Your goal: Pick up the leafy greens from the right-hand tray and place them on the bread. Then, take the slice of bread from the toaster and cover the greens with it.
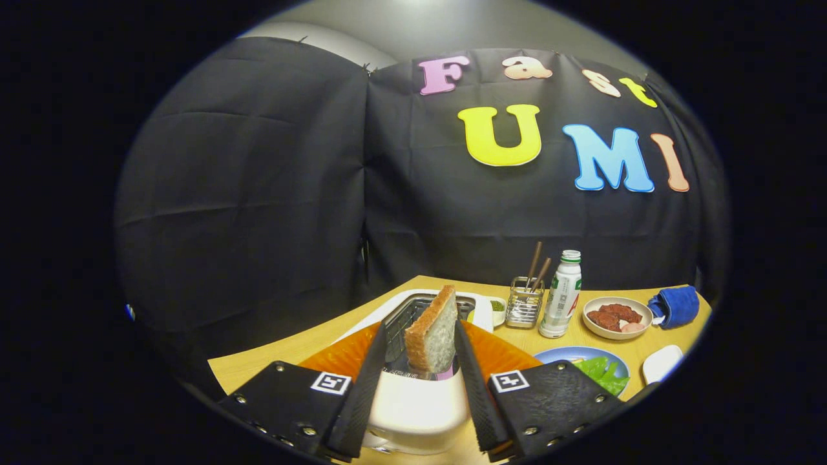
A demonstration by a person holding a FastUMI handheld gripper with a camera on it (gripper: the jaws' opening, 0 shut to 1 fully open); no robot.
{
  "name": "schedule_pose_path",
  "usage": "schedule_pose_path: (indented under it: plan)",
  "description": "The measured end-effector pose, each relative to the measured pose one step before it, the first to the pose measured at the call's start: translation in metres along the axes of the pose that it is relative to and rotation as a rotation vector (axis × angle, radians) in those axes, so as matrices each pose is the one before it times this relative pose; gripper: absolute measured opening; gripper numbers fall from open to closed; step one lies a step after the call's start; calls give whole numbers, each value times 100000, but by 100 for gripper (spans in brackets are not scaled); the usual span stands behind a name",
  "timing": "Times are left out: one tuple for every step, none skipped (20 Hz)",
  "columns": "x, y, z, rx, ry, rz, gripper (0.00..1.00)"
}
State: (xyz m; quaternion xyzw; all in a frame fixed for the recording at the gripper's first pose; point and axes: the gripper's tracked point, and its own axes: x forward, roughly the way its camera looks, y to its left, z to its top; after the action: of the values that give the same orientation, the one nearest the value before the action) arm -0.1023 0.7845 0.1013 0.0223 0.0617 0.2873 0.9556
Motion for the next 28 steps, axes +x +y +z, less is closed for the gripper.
schedule_pose_path:
  plan:
    - [-45,-628,58,-2021,-727,-3553,56]
    - [242,-190,72,-1146,-2,-1810,42]
    - [36,471,-222,1337,280,598,28]
    - [136,43,127,-746,122,264,19]
    - [112,-438,-154,912,462,-1732,19]
    - [-673,1,103,-449,-546,-1003,7]
    - [-13,152,201,-1018,52,695,7]
    - [450,110,-75,-641,836,967,7]
    - [-95,-158,351,65,-910,-27,7]
    - [-142,-222,629,903,-2021,-21,7]
    - [-352,-182,881,1207,-2418,-147,7]
    - [-436,-20,923,749,-1964,457,7]
    - [-332,-36,977,247,-1283,363,6]
    - [-23,63,716,-19,-465,491,7]
    - [-3,-39,522,5,-23,304,7]
    - [84,90,282,495,97,745,7]
    - [31,105,402,287,48,1000,7]
    - [-148,124,706,567,-861,718,7]
    - [-325,22,790,783,-1784,1117,7]
    - [-289,-263,499,-194,-1039,101,7]
    - [-366,6,387,694,-398,2285,7]
    - [-460,14,205,472,-35,1407,7]
    - [-697,-429,402,-3,-342,250,7]
    - [-527,-498,198,-12,-427,-391,7]
    - [-616,-700,173,-138,-382,-780,7]
    - [-532,-673,-78,-172,169,-711,6]
    - [-543,-727,36,-222,177,-663,6]
    - [-430,-925,-164,-8,260,-1012,6]
